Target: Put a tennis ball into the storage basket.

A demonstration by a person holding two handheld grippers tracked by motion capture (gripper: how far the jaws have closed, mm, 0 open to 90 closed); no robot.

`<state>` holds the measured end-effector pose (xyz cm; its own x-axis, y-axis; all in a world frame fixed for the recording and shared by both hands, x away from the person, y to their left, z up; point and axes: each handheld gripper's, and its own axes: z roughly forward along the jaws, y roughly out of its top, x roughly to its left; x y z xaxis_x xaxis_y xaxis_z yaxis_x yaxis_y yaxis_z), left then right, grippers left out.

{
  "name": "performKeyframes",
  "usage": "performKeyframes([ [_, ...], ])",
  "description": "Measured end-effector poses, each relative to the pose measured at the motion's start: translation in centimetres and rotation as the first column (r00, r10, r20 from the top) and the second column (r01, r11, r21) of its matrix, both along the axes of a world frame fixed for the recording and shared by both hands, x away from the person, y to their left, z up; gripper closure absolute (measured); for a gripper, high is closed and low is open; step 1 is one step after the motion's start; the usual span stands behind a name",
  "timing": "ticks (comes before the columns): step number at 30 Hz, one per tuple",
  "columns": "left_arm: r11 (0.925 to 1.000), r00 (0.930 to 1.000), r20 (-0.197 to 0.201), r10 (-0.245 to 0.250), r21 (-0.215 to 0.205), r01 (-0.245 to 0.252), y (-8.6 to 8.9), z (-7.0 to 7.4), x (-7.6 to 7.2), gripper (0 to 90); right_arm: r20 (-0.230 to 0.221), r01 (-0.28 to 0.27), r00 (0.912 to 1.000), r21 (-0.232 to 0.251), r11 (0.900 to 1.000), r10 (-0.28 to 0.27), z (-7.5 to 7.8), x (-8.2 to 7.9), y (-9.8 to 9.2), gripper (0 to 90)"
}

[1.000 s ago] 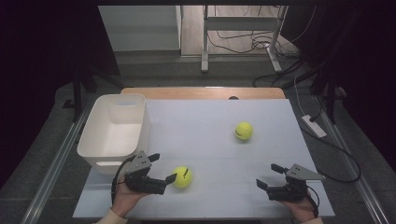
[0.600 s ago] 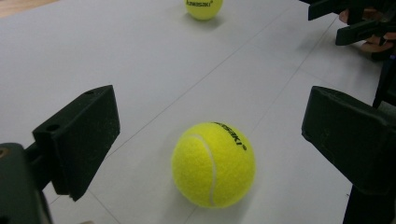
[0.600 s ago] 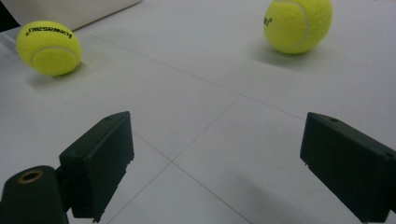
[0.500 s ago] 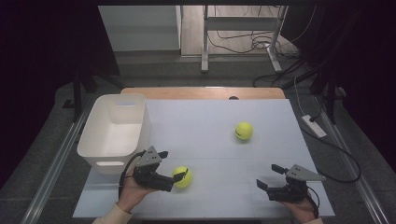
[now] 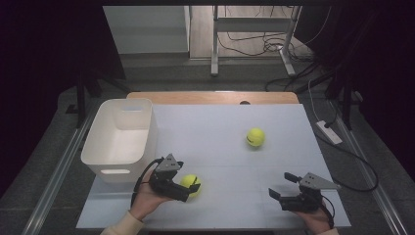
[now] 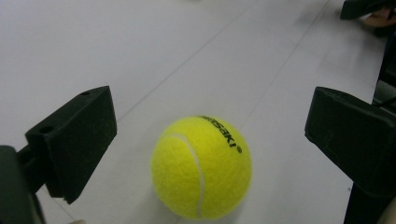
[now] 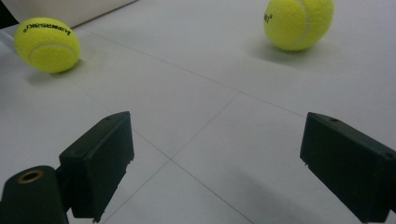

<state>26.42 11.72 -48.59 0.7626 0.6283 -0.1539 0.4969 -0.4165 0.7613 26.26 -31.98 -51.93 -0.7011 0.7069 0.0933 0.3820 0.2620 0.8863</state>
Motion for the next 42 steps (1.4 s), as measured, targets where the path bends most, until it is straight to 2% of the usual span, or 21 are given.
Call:
performKeyframes([
  [6, 1.0, 0.9996, -0.027, 0.003, 0.003, -0.003, -0.1, -0.3, 0.2, 2.3, -0.003, 0.001, 1.0, -0.001, 1.0, -0.001, 0.0, 0.0, 0.0, 9.4],
  [13, 0.9987, 0.999, -0.044, -0.003, 0.051, 0.005, -0.6, -0.8, 0.5, 2.4, -0.004, 0.001, 1.0, 0.0, 1.0, -0.001, -0.1, 0.0, 0.0, 9.4],
  [19, 0.9973, 0.9976, -0.068, -0.014, 0.071, 0.019, -0.9, -1.3, 0.8, 2.0, -0.007, 0.002, 1.0, -0.001, 1.0, -0.002, -0.1, 0.0, 0.0, 9.4],
  [21, 0.995, 0.9967, -0.08, -0.015, 0.097, 0.023, -1.2, -1.7, 0.9, 1.6, -0.007, 0.003, 1.0, -0.001, 1.0, -0.003, -0.1, -0.1, 0.0, 9.4],
  [31, 0.9916, 0.9936, -0.109, -0.03, 0.122, 0.043, -1.7, -2.5, 0.9, 2.9, -0.006, 0.003, 1.0, -0.001, 1.0, -0.003, -0.1, -0.1, 0.0, 9.4],
  [36, 0.9889, 0.9934, -0.113, -0.019, 0.144, 0.036, -1.7, -2.7, 0.8, 11.0, -0.005, 0.004, 1.0, -0.002, 1.0, -0.004, -0.1, -0.1, -0.1, 9.4],
  [37, 0.9895, 0.9941, -0.106, -0.02, 0.141, 0.035, -1.6, -2.7, 0.8, 14.4, -0.005, 0.004, 1.0, -0.002, 1.0, -0.004, -0.1, -0.1, -0.1, 9.4],
  [38, 0.9895, 0.9941, -0.106, -0.02, 0.141, 0.035, -1.6, -2.7, 0.8, 21.8, -0.005, 0.004, 1.0, -0.002, 1.0, -0.004, -0.1, -0.1, -0.1, 9.4],
  [39, 0.9893, 0.9948, -0.1, -0.017, 0.143, 0.032, -1.6, -2.7, 0.7, 21.8, -0.005, 0.004, 1.0, -0.002, 1.0, -0.004, -0.1, -0.1, -0.1, 9.4],
  [40, 0.9895, 0.9952, -0.096, -0.018, 0.141, 0.031, -1.5, -2.7, 0.7, 26.2, -0.006, 0.004, 1.0, -0.003, 1.0, -0.004, -0.1, -0.1, -0.1, 9.4],
  [42, 0.9888, 0.9954, -0.091, -0.028, 0.144, 0.041, -1.5, -2.7, 0.7, 26.4, -0.006, 0.004, 1.0, -0.002, 1.0, -0.004, -0.1, -0.1, -0.1, 9.4],
])
